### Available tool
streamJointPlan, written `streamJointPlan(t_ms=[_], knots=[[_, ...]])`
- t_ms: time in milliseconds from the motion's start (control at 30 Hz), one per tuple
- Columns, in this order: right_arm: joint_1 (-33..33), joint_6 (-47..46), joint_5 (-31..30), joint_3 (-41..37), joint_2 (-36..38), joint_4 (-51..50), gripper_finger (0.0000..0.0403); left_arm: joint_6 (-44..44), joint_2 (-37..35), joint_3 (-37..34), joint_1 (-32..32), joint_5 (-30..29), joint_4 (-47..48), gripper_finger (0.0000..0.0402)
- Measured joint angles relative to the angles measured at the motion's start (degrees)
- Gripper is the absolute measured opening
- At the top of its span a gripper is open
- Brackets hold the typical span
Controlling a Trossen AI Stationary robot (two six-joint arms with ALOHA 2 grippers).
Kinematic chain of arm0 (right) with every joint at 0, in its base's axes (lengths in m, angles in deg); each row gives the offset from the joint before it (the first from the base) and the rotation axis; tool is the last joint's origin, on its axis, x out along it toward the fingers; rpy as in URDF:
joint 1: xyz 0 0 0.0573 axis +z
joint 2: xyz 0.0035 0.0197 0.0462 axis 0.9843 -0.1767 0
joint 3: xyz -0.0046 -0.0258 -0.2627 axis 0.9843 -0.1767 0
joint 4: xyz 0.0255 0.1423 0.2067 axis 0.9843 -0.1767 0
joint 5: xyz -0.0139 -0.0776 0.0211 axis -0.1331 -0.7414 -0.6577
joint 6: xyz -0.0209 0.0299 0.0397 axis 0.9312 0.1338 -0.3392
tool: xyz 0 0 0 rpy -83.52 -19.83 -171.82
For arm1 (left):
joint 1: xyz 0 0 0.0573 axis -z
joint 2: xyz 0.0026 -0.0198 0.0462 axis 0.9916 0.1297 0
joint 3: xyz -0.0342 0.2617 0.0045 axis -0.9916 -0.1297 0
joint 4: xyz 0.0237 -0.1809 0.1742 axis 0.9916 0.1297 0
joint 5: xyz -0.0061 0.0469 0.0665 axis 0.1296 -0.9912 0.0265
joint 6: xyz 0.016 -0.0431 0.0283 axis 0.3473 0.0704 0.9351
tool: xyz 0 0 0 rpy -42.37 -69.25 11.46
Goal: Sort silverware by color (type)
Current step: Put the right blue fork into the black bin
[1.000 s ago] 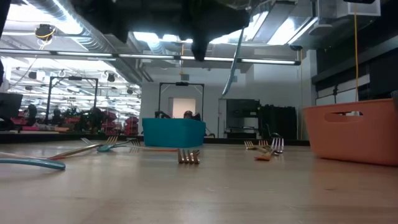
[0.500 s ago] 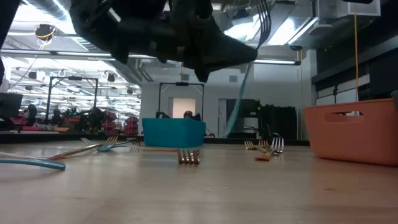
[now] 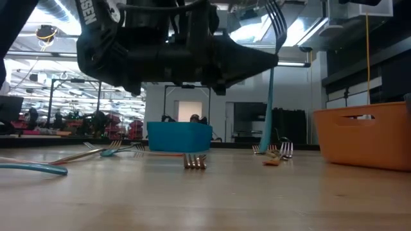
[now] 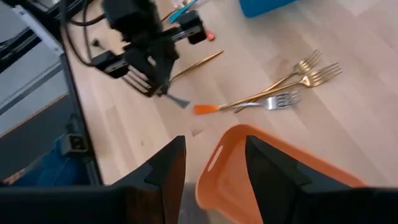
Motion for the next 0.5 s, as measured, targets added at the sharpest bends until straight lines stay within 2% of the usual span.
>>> streamJointPlan(t_ms=[267,500], knots=[[0.02,4.63,1.19,0.00,-7.96,6.25,0.0156,-0.08,0.10,0.01,0.00,-0.10,-2.85,0.0015],[0.07,5.53,1.17,0.00,-16.03,8.84,0.0156,-0.13,0.10,0.03,0.00,-6.76,-7.77,0.0015]])
